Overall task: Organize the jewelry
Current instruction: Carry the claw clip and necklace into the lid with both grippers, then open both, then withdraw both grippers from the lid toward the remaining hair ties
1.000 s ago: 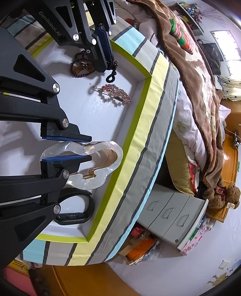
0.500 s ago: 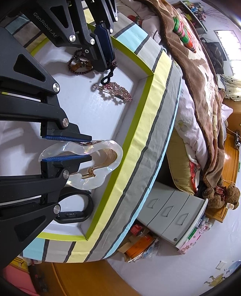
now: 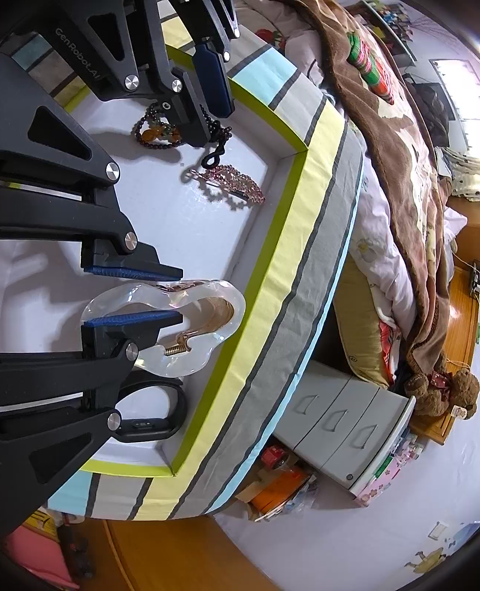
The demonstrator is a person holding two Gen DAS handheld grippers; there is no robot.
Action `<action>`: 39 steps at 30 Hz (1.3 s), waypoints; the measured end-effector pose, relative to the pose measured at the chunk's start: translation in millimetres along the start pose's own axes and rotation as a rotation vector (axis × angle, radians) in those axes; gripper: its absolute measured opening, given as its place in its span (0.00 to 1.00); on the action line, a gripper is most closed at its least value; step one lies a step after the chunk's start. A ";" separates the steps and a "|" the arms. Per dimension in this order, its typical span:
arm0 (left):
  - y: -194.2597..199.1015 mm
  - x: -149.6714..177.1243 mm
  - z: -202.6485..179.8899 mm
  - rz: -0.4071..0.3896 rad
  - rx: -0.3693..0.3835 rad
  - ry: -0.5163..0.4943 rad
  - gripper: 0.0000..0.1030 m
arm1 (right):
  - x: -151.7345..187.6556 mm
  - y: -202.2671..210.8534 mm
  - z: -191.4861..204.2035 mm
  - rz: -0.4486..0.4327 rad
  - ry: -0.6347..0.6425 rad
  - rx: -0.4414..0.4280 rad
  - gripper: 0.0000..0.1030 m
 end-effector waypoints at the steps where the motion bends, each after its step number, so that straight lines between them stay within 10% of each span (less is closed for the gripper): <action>1: 0.3 0.0 0.3 0.000 -0.002 0.002 0.31 | -0.3 0.3 0.0 0.000 -0.001 -0.001 0.21; 17: 12.8 1.1 -2.6 -0.010 -0.007 0.005 0.44 | 1.0 19.2 -3.2 -0.035 -0.038 -0.029 0.39; 39: 85.8 29.6 -10.8 -0.110 -0.002 0.000 0.54 | 51.0 110.2 -14.3 -0.195 -0.172 -0.089 0.40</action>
Point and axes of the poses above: each gripper's, at about its wrist camera, not at the fingertips, and y roughly against the way its jaws point, z to its left, x to its underside, the point moved 4 cm from there along -y, roughly the way its jaws point, and after that the axes turned 7 degrees about -y, right-handed, at the moved point
